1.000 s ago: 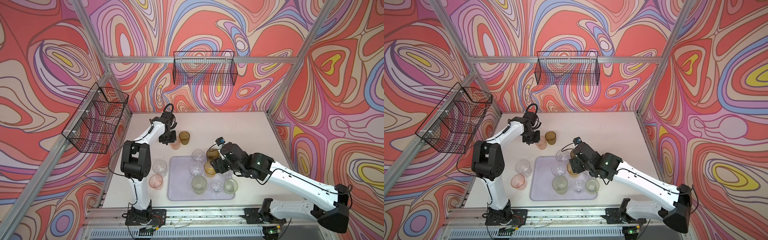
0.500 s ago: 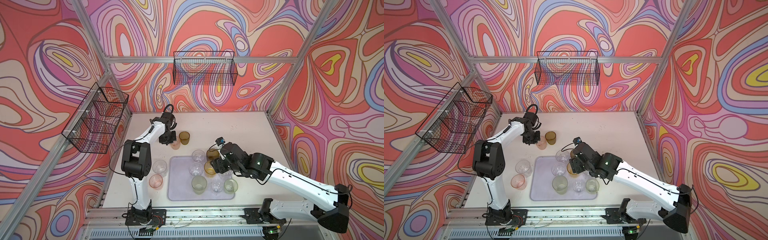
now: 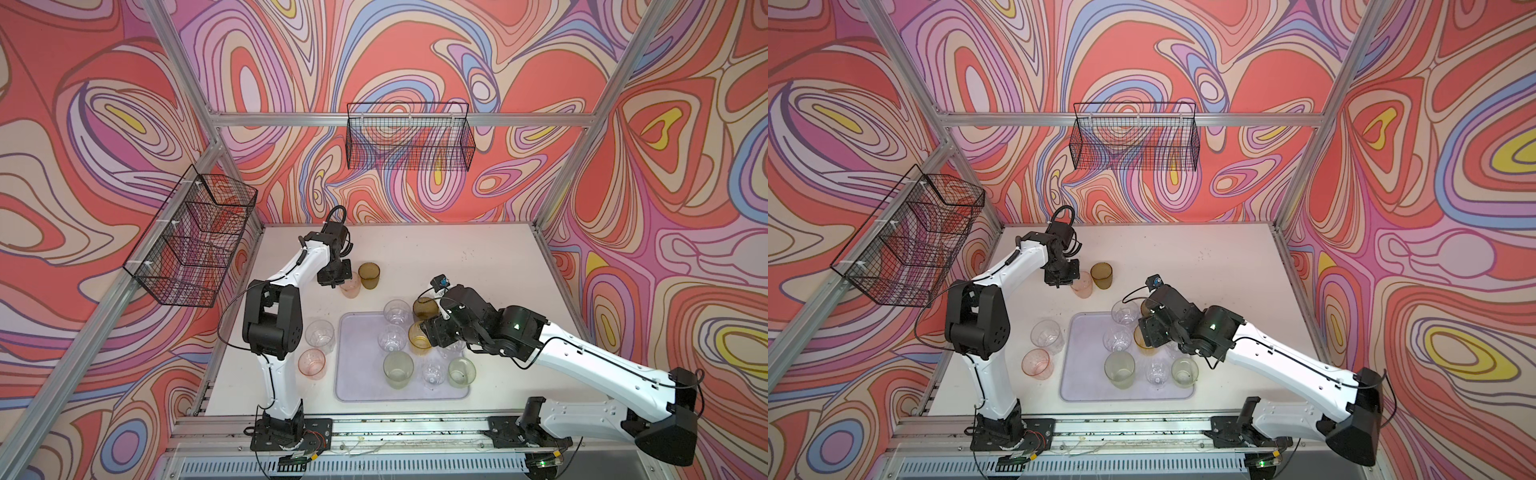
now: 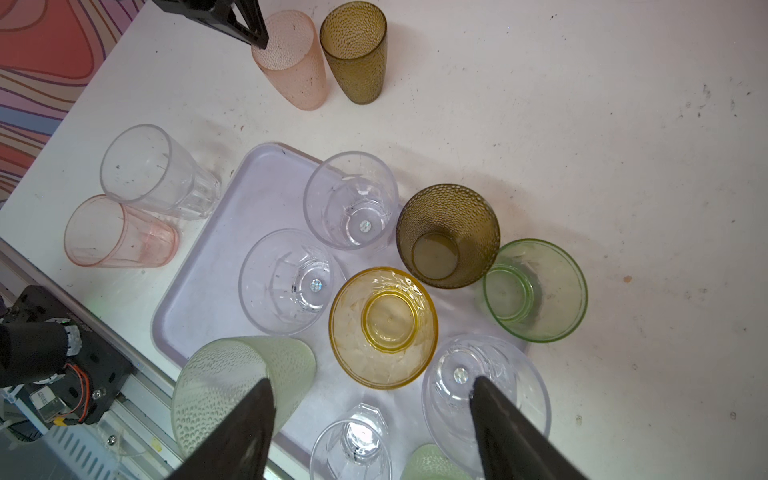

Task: Place the glasses into the tray
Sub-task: 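Close the left gripper on the pink frosted cup's rim, then lift the pink frosted cup and carry it onto the tray's far corner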

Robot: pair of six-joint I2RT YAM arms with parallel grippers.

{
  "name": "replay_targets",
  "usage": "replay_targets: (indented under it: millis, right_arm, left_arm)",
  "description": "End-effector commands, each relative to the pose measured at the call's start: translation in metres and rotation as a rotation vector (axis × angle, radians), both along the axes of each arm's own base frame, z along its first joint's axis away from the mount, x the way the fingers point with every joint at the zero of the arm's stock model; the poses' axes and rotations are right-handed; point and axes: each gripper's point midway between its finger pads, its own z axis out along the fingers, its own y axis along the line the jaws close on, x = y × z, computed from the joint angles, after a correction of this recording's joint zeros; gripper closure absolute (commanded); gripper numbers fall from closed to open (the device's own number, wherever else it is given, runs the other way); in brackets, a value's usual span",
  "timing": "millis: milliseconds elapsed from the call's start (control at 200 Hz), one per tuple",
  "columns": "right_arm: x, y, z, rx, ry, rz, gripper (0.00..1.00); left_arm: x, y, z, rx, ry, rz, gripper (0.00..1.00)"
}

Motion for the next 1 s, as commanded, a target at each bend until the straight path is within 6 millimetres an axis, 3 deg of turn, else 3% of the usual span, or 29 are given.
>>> replay_targets:
  millis: [0, 626, 992]
  right_arm:
    - [0.001, -0.001, 0.006, 0.014, -0.006, -0.011, 0.23]
    - [0.002, -0.006, 0.011, 0.013, -0.027, -0.02, 0.23]
    - [0.003, -0.005, 0.012, 0.016, -0.039, -0.016, 0.23]
  left_arm:
    - [-0.005, 0.008, 0.009, 0.031, 0.018, 0.0, 1.0]
    - [-0.042, 0.011, 0.052, 0.005, 0.001, -0.026, 1.0]
    - [-0.072, 0.002, 0.068, -0.06, -0.009, -0.05, 1.0]
